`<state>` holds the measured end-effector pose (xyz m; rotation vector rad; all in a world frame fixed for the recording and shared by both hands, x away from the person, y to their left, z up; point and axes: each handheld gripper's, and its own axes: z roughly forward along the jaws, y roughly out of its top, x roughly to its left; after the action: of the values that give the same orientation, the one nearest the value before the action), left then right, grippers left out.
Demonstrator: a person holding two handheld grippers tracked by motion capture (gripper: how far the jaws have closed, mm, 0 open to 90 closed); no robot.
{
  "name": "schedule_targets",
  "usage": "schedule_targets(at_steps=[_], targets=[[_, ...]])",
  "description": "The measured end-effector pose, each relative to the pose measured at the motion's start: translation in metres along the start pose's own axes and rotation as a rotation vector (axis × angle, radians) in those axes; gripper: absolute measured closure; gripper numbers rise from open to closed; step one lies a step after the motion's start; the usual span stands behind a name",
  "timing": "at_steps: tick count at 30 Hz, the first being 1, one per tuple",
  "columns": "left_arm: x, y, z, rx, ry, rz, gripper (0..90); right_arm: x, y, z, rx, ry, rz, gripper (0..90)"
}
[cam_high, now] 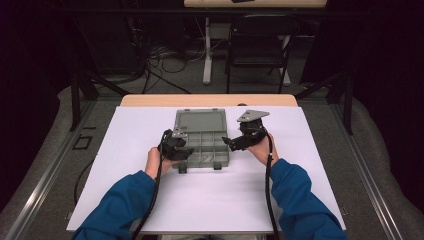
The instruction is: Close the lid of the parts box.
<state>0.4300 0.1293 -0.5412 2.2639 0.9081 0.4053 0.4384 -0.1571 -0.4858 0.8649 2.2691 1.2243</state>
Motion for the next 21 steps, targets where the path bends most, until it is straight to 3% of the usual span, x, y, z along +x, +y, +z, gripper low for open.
schedule_targets(at_steps=[21], targets=[[0.000, 0.000, 0.000, 0.000, 0.001, -0.001, 52.9, -0.026, 0.023, 0.027, 0.047, -0.028, 0.032, 0.0]])
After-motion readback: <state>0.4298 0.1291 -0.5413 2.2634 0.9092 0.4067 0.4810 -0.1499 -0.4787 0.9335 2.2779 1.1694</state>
